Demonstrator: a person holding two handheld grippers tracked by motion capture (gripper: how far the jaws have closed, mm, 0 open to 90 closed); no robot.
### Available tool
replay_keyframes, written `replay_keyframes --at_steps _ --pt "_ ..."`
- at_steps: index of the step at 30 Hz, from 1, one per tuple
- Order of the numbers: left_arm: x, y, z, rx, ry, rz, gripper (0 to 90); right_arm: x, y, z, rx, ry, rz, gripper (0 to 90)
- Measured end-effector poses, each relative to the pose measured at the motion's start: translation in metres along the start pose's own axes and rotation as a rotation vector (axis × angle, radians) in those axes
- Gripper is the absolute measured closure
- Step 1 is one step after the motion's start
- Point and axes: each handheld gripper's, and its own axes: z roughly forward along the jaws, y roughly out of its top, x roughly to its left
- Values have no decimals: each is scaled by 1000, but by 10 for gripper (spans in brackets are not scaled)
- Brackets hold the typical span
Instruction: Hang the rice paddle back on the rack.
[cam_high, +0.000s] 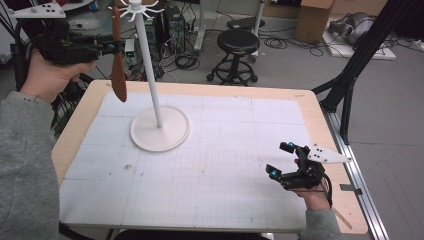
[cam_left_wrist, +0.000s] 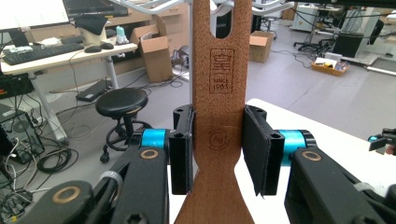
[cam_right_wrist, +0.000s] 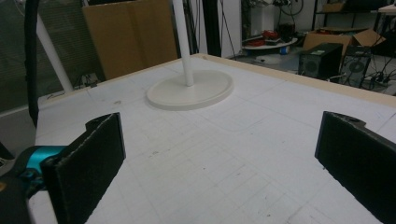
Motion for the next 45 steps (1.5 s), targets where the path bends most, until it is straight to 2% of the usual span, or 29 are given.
replay_keyframes --at_steps 4,14,16,28,31,33,36,45 --pt "-1 0 1 -13 -10 -3 651 0 0 1 5 4 -6 0" --pt "0 -2 5 12 1 -10 652 1 0 0 0 3 -10 1" --pt "-3 -2 6 19 -5 8 652 1 0 0 3 4 -5 0" --pt "-4 -2 6 28 14 8 650 2 0 0 5 3 -2 0" --pt "-6 -2 6 30 22 -3 643 2 0 0 4 5 -7 0" --pt "-6 -2 5 12 22 -5 603 2 0 1 6 5 -5 0" --pt "-5 -4 4 10 20 -5 534 2 0 1 10 5 -13 0" --pt "-12 -22 -4 -47 -22 41 299 4 0 -1 5 3 -11 1"
